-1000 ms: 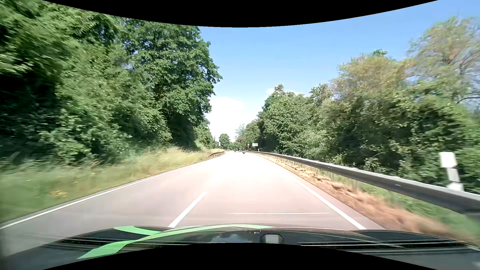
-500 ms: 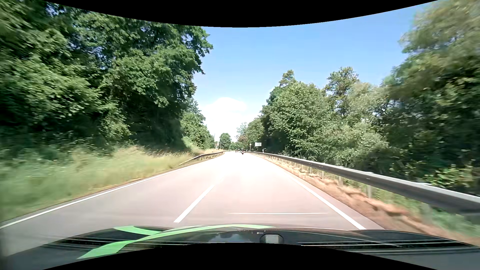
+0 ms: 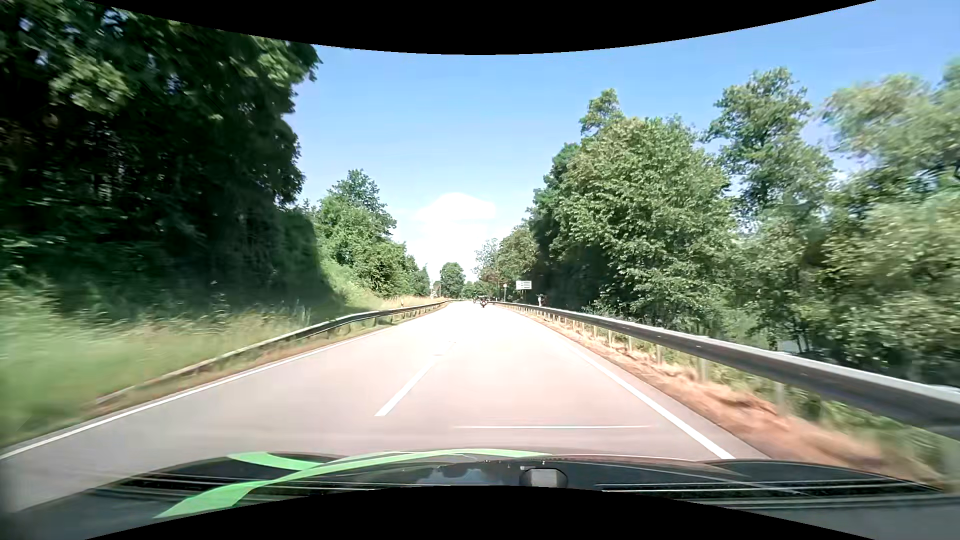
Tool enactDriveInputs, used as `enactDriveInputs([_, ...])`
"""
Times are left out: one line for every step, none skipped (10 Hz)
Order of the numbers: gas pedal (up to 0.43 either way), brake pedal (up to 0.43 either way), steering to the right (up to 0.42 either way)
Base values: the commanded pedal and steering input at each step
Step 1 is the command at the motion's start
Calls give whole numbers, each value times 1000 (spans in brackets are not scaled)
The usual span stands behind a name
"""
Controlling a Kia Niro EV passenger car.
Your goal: Follow the waypoints while adhering to traffic rules and regulations
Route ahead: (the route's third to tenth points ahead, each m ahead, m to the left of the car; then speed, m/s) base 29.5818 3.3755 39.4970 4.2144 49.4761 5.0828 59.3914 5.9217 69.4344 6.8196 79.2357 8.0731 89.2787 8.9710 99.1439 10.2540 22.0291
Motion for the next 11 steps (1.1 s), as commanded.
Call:
enactDriveInputs([280, 0, -8])
enactDriveInputs([287, 0, -8])
enactDriveInputs([299, 0, -8])
enactDriveInputs([311, 0, -8])
enactDriveInputs([311, 0, -9])
enactDriveInputs([319, 0, -10])
enactDriveInputs([319, 0, -11])
enactDriveInputs([319, 0, -11])
enactDriveInputs([319, 0, -11])
enactDriveInputs([311, 0, -12])
enactDriveInputs([299, 0, -12])
